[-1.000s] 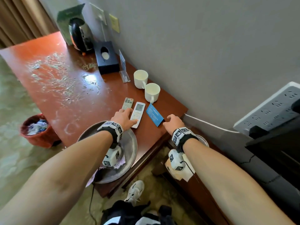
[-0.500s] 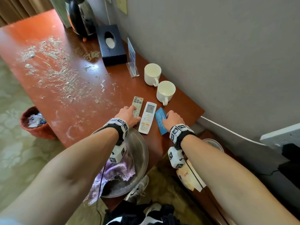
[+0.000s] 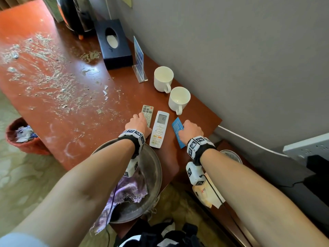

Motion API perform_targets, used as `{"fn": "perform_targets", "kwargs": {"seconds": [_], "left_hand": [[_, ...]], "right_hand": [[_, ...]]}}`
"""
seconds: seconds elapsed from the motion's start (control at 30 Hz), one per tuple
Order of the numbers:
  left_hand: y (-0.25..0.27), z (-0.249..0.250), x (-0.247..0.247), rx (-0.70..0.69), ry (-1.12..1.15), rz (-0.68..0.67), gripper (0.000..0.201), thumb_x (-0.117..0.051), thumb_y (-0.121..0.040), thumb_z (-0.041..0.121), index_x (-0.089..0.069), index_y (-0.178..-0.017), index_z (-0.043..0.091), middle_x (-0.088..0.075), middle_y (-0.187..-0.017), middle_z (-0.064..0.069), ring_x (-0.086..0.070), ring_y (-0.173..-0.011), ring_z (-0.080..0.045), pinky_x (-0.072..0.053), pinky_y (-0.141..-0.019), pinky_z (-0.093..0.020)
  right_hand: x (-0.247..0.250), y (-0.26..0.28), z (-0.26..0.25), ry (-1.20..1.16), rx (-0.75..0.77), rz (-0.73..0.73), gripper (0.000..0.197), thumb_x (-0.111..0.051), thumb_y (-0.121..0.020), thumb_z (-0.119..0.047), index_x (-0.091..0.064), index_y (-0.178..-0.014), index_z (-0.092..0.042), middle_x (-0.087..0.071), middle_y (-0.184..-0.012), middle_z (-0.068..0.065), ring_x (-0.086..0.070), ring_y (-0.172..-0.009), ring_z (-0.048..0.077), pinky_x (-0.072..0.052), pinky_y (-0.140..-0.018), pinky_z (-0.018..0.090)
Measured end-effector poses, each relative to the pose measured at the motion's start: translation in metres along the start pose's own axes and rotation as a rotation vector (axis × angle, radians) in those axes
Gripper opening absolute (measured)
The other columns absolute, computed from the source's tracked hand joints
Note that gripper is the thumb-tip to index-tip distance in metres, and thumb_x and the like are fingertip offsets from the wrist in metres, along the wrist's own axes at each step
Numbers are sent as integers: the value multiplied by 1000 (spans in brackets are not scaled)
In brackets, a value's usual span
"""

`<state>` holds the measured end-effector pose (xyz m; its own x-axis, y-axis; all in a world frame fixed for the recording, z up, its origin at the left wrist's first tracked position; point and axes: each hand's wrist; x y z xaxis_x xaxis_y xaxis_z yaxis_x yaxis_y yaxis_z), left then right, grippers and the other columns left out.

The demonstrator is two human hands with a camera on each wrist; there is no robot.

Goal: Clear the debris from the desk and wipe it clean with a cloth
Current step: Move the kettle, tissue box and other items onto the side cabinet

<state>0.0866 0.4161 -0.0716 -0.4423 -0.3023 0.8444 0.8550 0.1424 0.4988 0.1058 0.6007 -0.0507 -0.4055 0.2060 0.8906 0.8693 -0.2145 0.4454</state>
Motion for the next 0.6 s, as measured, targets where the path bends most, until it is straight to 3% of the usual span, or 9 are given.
{"fn": "perform_targets", "kwargs": {"seconds": [0.3, 0.6], "left_hand": [[5, -2, 4, 20, -71, 8, 69, -69, -81, 43, -40, -133, 5, -47, -128, -12, -56, -112, -29, -48, -88, -38], [46, 21, 21, -128, -64, 112, 71, -73, -76, 50, -42, -126, 11, -50, -122, -9, -58, -104, -28, -47, -79, -38]], "right_hand": [[0, 18, 12, -68, -34, 17, 23, -52, -94, -25, -52, -114, -14, -64, -116, 11, -63, -101, 30, -54, -81, 40], [6, 51, 40, -129, -19, 91, 21, -49, -95, -25, -53, -112, -14, -66, -114, 11, -63, -101, 31, -53, -82, 39]]}}
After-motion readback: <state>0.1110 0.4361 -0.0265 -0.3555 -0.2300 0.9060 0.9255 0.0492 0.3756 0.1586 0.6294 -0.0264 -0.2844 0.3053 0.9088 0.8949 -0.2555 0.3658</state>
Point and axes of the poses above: each hand's wrist, its own y-axis away from the middle knuckle, its own x-axis out of the back of the hand, z = x × y
